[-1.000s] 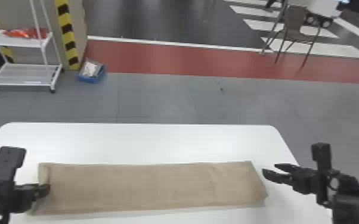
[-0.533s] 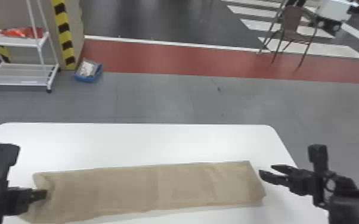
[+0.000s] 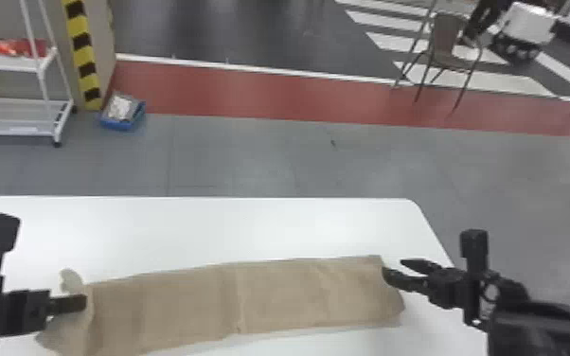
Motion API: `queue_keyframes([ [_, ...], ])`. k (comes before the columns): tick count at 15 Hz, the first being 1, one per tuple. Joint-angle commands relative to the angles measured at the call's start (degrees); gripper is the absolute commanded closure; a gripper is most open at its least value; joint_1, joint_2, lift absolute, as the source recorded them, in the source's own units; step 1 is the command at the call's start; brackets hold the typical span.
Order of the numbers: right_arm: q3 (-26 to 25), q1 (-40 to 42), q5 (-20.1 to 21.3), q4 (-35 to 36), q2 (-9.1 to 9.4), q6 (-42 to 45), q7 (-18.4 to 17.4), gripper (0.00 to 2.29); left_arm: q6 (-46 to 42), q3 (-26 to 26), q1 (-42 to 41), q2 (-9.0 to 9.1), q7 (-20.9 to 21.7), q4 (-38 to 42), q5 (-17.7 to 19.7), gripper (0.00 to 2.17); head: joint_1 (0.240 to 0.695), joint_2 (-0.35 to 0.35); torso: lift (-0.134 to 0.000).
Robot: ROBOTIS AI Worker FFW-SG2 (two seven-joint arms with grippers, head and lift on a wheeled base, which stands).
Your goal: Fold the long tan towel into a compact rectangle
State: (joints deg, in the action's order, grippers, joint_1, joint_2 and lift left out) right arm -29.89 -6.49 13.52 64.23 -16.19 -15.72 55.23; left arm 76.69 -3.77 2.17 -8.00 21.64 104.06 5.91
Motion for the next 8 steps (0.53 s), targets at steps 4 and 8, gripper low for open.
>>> queue_keyframes([
  [4, 0.3, 1.7, -2.4, 2.6, 2.74, 0.6, 0.3, 0.41, -0.3, -2.1, 0.6, 1.06, -0.2, 0.4, 8.9, 1.38, 0.695, -0.276, 0.0],
  [8, 1.6, 2.2, -3.2, 4.7, 6.08, 3.1, 0.1, 0.55, -0.4, -1.9, 0.8, 2.47, -0.9, 0.5, 13.9, 1.38, 0.695, -0.274, 0.0],
])
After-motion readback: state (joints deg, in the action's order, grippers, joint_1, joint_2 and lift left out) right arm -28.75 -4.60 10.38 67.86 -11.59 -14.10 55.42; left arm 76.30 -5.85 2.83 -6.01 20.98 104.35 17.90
